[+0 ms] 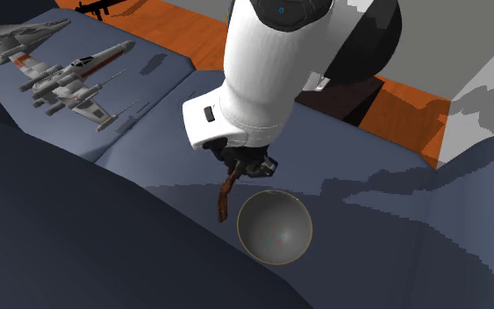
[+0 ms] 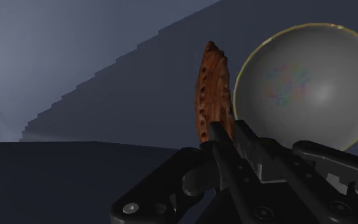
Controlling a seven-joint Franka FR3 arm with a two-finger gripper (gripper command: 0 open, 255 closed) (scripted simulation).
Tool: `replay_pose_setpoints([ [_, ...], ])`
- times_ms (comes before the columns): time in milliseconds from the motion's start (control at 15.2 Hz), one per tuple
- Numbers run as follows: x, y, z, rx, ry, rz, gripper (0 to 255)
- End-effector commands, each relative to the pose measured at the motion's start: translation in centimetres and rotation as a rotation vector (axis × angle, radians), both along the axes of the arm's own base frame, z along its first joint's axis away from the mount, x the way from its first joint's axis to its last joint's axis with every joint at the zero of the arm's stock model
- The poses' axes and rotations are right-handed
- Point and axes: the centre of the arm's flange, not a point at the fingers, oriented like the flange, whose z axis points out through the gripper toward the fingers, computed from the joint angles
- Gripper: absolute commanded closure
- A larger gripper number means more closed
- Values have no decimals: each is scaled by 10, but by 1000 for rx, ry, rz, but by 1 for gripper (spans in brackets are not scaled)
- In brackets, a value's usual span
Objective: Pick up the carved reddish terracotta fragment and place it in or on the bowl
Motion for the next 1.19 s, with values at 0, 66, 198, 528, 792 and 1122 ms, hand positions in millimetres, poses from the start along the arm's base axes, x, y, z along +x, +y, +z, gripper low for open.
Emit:
replay_pose_setpoints([
  [0, -1, 26, 5, 0, 1, -1, 255],
  [66, -3, 39, 6, 0, 1, -1, 255],
  [198, -6, 65, 9, 0, 1, -1, 255],
  [528, -12, 108, 3, 0, 1, -1, 255],
  [792, -12, 108, -19, 0, 1, -1, 255],
  [1122, -12, 108, -45, 0, 1, -1, 255],
])
